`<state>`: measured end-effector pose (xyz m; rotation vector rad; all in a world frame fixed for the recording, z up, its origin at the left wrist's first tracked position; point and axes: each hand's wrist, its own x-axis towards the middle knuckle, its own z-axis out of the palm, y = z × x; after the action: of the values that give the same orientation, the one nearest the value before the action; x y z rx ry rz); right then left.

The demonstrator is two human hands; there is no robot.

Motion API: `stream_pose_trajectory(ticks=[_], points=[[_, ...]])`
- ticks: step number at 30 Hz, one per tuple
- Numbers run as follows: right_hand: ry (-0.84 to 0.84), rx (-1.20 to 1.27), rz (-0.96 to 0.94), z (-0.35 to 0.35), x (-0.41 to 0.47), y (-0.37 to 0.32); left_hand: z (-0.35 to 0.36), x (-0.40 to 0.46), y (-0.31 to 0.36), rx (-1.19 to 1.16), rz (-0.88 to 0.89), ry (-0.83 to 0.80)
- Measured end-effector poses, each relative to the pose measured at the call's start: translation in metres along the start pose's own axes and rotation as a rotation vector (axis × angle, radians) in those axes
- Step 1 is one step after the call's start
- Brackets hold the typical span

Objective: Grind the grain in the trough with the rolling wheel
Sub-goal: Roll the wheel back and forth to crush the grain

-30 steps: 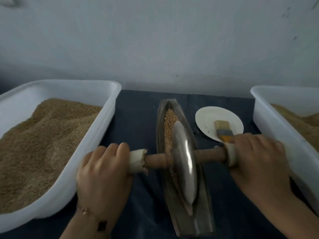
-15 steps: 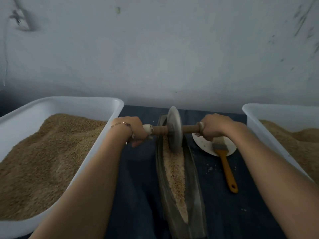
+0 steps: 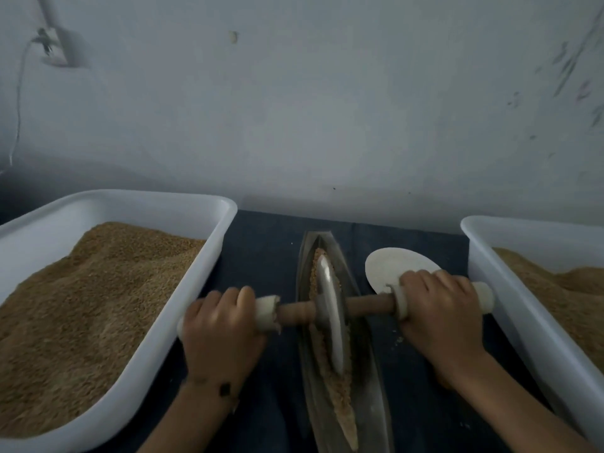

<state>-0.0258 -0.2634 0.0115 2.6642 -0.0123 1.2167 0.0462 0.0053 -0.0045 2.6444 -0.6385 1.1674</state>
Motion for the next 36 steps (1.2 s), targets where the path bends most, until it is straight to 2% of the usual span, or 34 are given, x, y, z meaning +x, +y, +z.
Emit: stream_pose_trajectory(ticks=[2,3,5,7,10,12,14,16,18,20,21,23,28,31,33,36], points=[[-0.376,0.002,0.070,0.007,0.025,0.006,0.004,0.025,0.000,-0.014,0.031,-0.113],[-0.593,0.016,0.128,0.013,0.038,0.010,0.007,0.041,0.001,0.036,0.051,-0.221],[-0.916,0.089,0.239,0.027,0.064,0.020,0.017,0.077,0.000,0.113,0.047,-0.429],[-1.122,0.133,0.337,0.038,0.089,0.027,0.027,0.107,-0.004,0.084,0.024,-0.646],[-1.298,0.053,0.315,0.046,0.115,0.026,0.035,0.131,-0.011,-0.017,-0.100,-1.012],[-1.313,0.031,0.297,0.043,0.122,0.023,0.037,0.130,-0.014,-0.073,-0.149,-1.118],[-1.176,0.047,0.305,0.037,0.115,0.019,0.035,0.121,-0.012,-0.091,-0.181,-1.039],[-0.908,0.026,0.274,0.023,0.088,0.012,0.027,0.105,-0.007,-0.051,-0.162,-0.837],[-0.632,-0.011,0.226,0.006,0.048,0.001,0.012,0.072,-0.002,0.010,-0.062,-0.511],[-0.454,-0.043,0.205,-0.014,0.013,-0.007,-0.008,0.034,0.004,-0.025,0.022,-0.219],[-0.391,-0.040,0.197,-0.024,-0.001,-0.010,-0.018,0.017,0.006,-0.074,0.043,-0.134],[-0.317,-0.017,0.172,-0.041,-0.020,-0.012,-0.034,-0.005,0.008,-0.101,0.059,-0.068],[-0.347,0.000,0.162,-0.059,-0.031,-0.013,-0.050,-0.016,0.014,-0.079,0.055,-0.081],[-0.487,-0.086,0.153,-0.054,-0.028,-0.011,-0.045,-0.018,0.013,-0.097,0.095,-0.079],[-0.614,-0.104,0.183,-0.046,-0.011,-0.007,-0.036,-0.011,0.008,-0.129,0.070,-0.183],[-0.768,0.008,0.212,-0.024,0.032,0.000,-0.015,0.019,0.001,-0.025,-0.083,-0.437]])
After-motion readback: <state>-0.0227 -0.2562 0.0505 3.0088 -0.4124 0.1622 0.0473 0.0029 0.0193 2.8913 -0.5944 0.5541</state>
